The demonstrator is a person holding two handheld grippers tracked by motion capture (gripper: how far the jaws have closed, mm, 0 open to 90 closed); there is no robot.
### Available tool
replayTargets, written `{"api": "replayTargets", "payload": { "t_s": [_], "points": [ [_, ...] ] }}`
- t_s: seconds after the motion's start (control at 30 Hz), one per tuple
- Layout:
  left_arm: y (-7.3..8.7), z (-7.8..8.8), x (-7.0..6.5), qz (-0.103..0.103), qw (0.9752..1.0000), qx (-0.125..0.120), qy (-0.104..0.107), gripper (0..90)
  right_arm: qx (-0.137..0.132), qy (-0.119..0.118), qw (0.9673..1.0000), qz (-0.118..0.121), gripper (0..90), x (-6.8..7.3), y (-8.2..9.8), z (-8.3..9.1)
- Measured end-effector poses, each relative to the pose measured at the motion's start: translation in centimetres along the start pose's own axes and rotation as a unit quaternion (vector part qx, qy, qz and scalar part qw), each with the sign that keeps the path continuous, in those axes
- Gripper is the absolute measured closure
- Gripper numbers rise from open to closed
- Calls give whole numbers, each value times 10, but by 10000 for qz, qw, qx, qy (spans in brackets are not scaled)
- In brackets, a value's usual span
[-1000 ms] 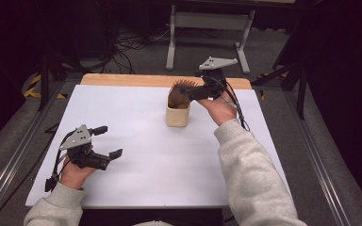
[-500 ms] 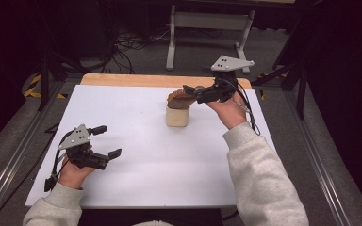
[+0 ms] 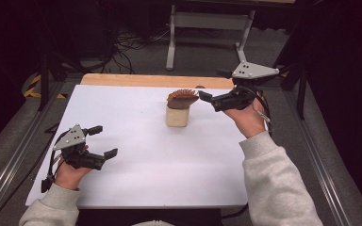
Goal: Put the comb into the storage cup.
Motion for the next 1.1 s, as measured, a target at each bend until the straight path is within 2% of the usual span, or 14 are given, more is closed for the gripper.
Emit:
{"api": "replayTargets", "payload": {
  "t_s": [0.23,0.33,0.53,0.7,0.8,0.87,1.1],
  "points": [
    [2,3,1,18,10000,-76,-1,2,28,38,10000,-72,15,3,14,22],
    [3,4,1,114,9998,-150,10,2,80,47,9999,-80,15,5,22,28],
    [5,6,2,121,9999,-105,2,2,145,56,9998,-117,15,10,40,40],
    [7,7,2,135,9999,-50,22,2,227,68,9997,-80,14,15,56,46],
    [8,8,2,100,9999,-56,-14,1,246,70,9996,-148,15,18,68,47],
    [8,9,3,137,9999,-80,-27,1,392,75,9990,-203,13,19,76,48],
    [11,11,4,172,9997,-100,-152,1,454,90,9983,-341,13,24,106,51]
  ]
}}
Point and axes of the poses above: each handheld gripper's, and its own axes: z roughly backward along the jaws, y roughly out of its underside, x roughly to its left, the point moved 2 cm from there along -z, roughly forward along the jaws, and after that the axes turned 1 degree about y, right-handed, at the moved point
